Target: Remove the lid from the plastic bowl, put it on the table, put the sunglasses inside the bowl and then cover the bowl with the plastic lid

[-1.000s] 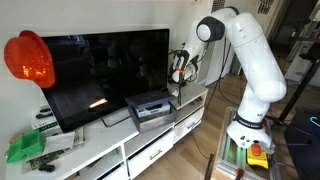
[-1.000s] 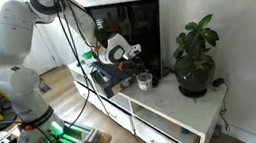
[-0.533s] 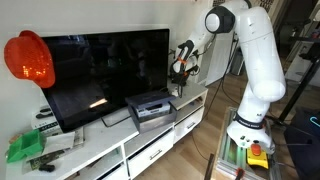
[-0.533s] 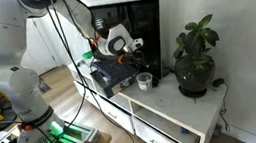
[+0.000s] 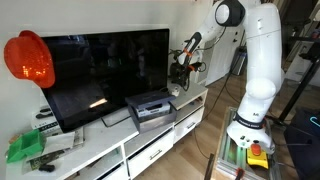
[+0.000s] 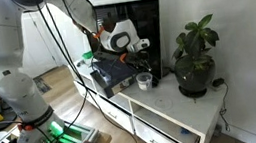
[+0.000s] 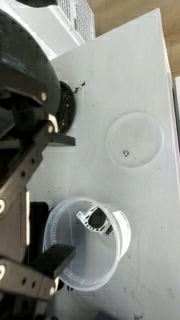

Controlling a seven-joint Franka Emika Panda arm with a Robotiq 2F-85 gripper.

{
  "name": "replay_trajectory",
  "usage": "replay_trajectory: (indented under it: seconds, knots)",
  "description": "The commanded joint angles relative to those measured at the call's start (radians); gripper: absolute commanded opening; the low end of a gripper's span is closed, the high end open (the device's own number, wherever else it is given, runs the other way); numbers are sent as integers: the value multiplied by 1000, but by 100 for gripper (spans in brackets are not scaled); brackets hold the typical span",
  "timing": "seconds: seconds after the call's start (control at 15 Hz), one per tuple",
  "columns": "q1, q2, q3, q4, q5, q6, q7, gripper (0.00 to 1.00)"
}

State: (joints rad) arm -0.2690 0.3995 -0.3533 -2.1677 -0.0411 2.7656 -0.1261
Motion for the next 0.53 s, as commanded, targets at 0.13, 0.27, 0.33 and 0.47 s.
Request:
replay_trajectory:
  seconds: [0.13,0.27,0.33,0.47]
  knots:
    - [-127,66,9,51,11,-77,-25,100]
    - [-190,126,30,76,38,-46,-51,100]
    - [-224,159,47,94,54,-37,-69,100]
    - [-284,224,85,133,82,-6,-94,100]
